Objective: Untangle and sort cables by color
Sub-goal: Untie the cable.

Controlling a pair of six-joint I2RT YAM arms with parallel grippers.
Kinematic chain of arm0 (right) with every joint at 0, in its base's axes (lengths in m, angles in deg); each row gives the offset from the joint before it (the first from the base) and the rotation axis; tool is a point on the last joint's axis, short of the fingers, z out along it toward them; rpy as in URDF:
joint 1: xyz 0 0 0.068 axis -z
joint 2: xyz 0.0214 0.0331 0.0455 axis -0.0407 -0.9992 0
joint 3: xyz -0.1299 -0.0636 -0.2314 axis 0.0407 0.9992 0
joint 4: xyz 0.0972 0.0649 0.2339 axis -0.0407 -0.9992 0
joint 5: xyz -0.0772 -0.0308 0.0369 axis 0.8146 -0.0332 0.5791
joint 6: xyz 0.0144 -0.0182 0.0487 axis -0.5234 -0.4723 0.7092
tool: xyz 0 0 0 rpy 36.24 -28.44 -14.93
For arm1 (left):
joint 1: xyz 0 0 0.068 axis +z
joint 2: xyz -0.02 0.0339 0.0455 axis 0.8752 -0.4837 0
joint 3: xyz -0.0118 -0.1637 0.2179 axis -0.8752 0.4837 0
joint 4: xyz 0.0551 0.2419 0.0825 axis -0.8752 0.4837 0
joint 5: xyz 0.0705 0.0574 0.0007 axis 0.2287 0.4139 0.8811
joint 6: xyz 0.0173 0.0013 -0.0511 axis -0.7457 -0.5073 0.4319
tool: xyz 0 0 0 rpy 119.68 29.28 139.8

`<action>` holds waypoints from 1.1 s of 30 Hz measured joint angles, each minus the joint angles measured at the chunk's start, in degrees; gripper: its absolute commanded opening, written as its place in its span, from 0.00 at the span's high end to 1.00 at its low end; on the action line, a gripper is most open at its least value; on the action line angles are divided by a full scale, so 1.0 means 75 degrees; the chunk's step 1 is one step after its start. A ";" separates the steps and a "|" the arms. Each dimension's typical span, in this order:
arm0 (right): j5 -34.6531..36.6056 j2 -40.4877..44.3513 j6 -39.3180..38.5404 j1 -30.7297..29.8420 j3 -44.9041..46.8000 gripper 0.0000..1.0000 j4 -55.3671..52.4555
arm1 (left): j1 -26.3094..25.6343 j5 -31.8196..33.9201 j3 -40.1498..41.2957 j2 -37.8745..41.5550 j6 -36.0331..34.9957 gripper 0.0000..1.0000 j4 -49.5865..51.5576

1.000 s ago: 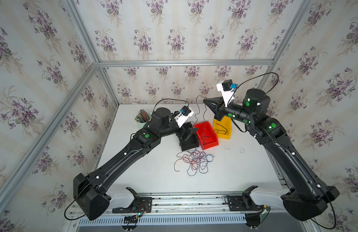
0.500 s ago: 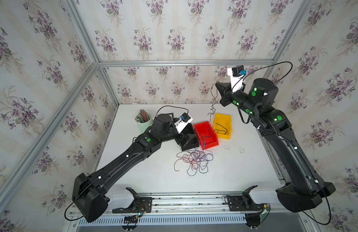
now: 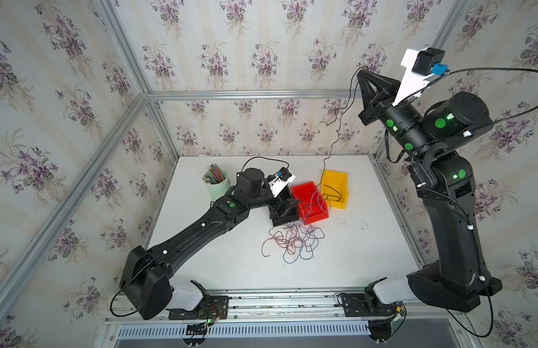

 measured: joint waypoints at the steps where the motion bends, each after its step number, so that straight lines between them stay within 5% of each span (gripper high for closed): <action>1: 0.0003 0.0032 0.0076 0.0099 0.0286 1.00 0.0009 | -0.0003 -0.0032 0.0023 -0.0012 0.0000 0.11 -0.0050; 7: -0.0347 0.0498 0.0822 0.0192 0.1649 1.00 -0.0233 | -0.0020 -0.0487 0.0242 -0.0297 0.0070 0.13 -0.0618; 14: -0.0629 0.0303 0.1224 0.0207 0.0329 1.00 -0.0061 | -0.0315 -0.1603 -0.0064 -0.1483 0.0111 0.17 -0.1475; 20: -0.0842 0.0189 0.1614 0.0207 -0.0050 1.00 -0.0067 | -0.0449 -0.1574 -0.0353 -0.2200 0.0195 0.21 -0.2037; 23: -0.0968 0.0221 0.1784 0.0207 -0.0058 1.00 -0.0070 | -0.0484 -0.1521 -0.0676 -0.2559 0.0338 0.43 -0.2232; 26: -0.0997 0.0256 0.1810 0.0207 -0.0058 1.00 -0.0076 | -0.0493 -0.1606 -0.0970 -0.2903 0.0565 0.94 -0.2398; 27: -0.0997 0.0268 0.1810 0.0207 -0.0058 1.00 -0.0073 | -0.0493 -0.1667 -0.1058 -0.3025 0.0662 1.00 -0.2454; 33: -0.0743 0.0277 0.1661 0.0242 -0.0050 1.00 -0.0216 | -0.0478 -0.1577 -0.0941 -0.3005 0.0991 1.00 -0.2334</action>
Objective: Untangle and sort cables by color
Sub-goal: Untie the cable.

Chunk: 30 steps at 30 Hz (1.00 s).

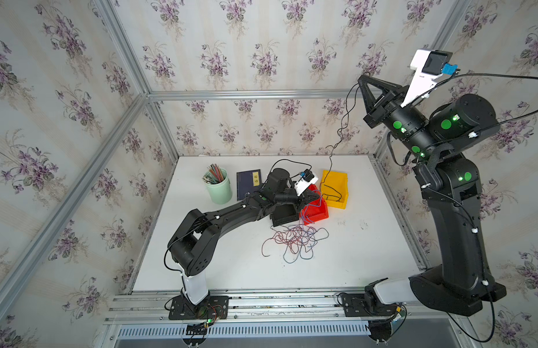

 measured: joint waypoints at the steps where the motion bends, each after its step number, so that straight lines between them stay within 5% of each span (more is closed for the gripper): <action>1: 0.0111 -0.0003 -0.0096 0.0064 0.0000 1.00 -0.0035 | 0.0029 0.0085 0.0131 0.0181 -0.0006 1.00 0.0169; 14: 0.0737 -0.0245 0.0309 0.2620 0.0659 1.00 0.0329 | 0.1751 0.1565 0.2565 0.3786 -0.0603 1.00 0.3171; 26: 0.0149 -0.0306 0.1134 0.2929 0.2707 1.00 0.1550 | 0.2547 0.2774 0.2707 0.4191 -0.0530 1.00 0.4823; 30: -0.0096 -0.0163 0.1326 0.2932 0.3824 1.00 0.1868 | 0.2693 0.3232 0.2591 0.4191 -0.0530 0.90 0.5103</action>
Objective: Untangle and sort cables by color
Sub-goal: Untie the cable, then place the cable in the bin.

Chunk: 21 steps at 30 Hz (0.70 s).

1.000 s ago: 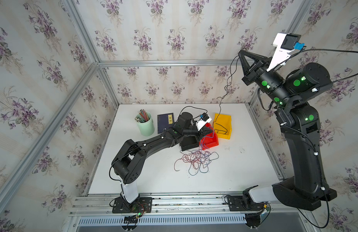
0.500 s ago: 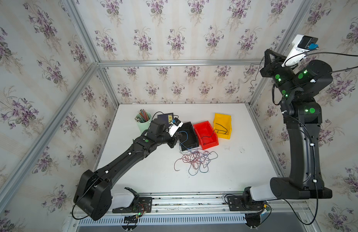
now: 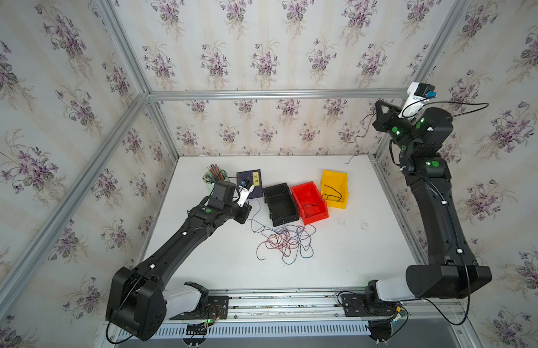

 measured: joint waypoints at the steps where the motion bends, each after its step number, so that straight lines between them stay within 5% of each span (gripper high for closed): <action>1: -0.0058 0.0009 0.0006 0.0000 0.0251 1.00 0.0064 | 0.0009 0.0085 -0.0023 -0.0003 -0.0003 0.87 0.0073; 11: -0.0985 0.0012 0.0527 -0.0003 0.2378 1.00 0.1247 | 0.0038 0.0242 -0.0140 -0.0207 -0.0070 0.71 0.0262; 16: -0.1209 -0.0061 0.0656 -0.0003 0.2888 1.00 0.1617 | 0.0038 0.0236 -0.0172 -0.0309 -0.0070 0.57 0.0265; 21: -0.1355 -0.0067 0.0740 -0.0003 0.3095 1.00 0.1795 | 0.0044 0.0192 -0.0262 -0.0408 -0.0070 0.55 0.0268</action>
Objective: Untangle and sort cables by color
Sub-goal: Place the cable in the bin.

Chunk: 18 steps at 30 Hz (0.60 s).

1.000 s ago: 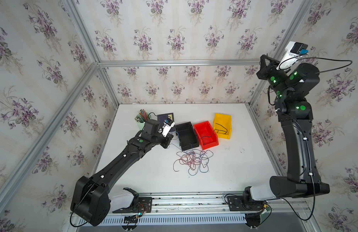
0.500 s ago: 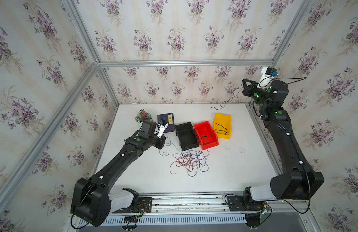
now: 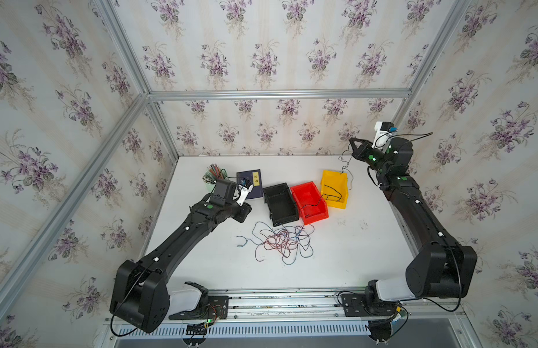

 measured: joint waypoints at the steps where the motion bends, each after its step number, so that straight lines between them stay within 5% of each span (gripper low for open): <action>1: -0.0020 0.0000 0.0000 0.0000 0.0029 1.00 0.0061 | 0.0000 -0.0009 -0.0023 -0.0015 0.0000 0.54 0.0000; 18: -0.0038 -0.0478 -0.0108 -0.0009 0.1172 1.00 0.0589 | 0.0000 -0.0125 -0.0058 -0.0038 0.0085 0.52 0.0012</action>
